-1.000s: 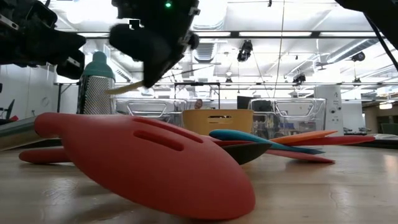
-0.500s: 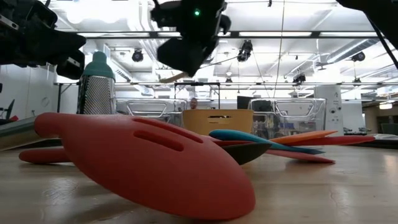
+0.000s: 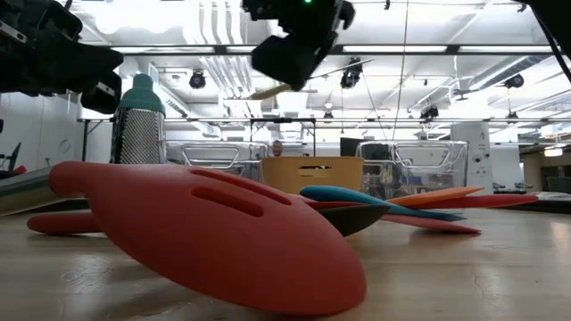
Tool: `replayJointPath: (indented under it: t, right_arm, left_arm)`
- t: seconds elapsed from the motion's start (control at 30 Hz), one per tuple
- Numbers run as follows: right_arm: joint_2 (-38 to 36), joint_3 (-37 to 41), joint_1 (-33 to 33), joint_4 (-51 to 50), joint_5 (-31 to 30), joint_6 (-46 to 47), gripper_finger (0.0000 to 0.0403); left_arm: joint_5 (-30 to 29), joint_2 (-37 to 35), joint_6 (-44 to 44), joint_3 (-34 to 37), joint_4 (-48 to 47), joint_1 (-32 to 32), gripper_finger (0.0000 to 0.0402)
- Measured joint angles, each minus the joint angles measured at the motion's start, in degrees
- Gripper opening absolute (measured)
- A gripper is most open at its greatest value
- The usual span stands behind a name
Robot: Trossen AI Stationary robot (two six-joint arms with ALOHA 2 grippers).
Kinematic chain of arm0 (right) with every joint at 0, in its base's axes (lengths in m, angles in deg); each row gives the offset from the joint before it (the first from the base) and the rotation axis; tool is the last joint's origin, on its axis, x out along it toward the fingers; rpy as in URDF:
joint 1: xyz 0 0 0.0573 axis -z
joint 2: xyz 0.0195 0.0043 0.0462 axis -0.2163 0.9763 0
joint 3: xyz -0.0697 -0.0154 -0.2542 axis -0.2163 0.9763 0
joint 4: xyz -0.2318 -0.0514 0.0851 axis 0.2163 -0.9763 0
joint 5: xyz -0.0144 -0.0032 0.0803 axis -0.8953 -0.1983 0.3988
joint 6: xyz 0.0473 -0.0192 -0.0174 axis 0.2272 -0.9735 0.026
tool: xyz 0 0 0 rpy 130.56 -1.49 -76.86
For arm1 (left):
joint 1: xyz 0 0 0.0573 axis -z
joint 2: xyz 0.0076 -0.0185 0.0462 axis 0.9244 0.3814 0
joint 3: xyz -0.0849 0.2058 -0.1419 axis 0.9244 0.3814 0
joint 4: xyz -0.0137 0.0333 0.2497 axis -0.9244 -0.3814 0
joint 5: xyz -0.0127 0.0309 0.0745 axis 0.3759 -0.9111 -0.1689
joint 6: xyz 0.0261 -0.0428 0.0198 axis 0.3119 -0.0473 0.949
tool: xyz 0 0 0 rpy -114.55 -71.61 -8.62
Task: Pick & Place Kitchen Items
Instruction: Put the left yellow table knife into the orange bin
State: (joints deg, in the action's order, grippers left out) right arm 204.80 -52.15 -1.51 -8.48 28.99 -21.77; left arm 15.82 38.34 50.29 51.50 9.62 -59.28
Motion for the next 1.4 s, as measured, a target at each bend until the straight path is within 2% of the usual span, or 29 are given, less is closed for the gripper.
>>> replayJointPath:
  t: [0.23,0.47,0.57,0.67,0.8,0.9,1.13,1.4]
  right_arm:
    - [-7.77,11.41,-1.11,2.57,-2.18,8.21,0.0041]
    - [-18.60,27.15,-0.70,18.61,-2.00,9.37,0.0038]
    - [-23.86,34.68,-0.09,29.83,-0.78,8.31,0.0043]
    - [-28.14,42.15,0.80,46.22,1.64,0.97,0.0049]
    - [-31.97,51.19,2.63,68.68,8.58,-9.62,0.0044]
    - [-32.91,55.87,4.94,77.79,10.22,-12.13,0.0041]
    - [-32.46,61.34,10.90,81.41,11.06,-4.33,0.0060]
    - [-31.94,65.14,13.19,90.21,11.60,-4.26,0.0046]
  left_arm:
    - [0.00,0.00,0.00,0.00,-0.04,-0.02,0.0012]
    - [0.02,0.00,-0.01,0.00,-0.07,-0.02,0.0012]
    - [0.02,0.00,0.00,0.02,-0.13,-0.02,0.0012]
    - [0.00,0.00,0.00,0.01,-0.45,-0.01,0.0012]
    - [0.00,0.00,0.00,0.02,-0.49,-0.02,0.0012]
    - [0.00,0.02,0.00,0.00,-0.57,0.00,0.0012]
    - [0.01,0.17,0.00,0.02,-1.19,0.00,0.0012]
    - [0.01,0.20,-0.01,0.00,-1.53,0.00,0.0012]
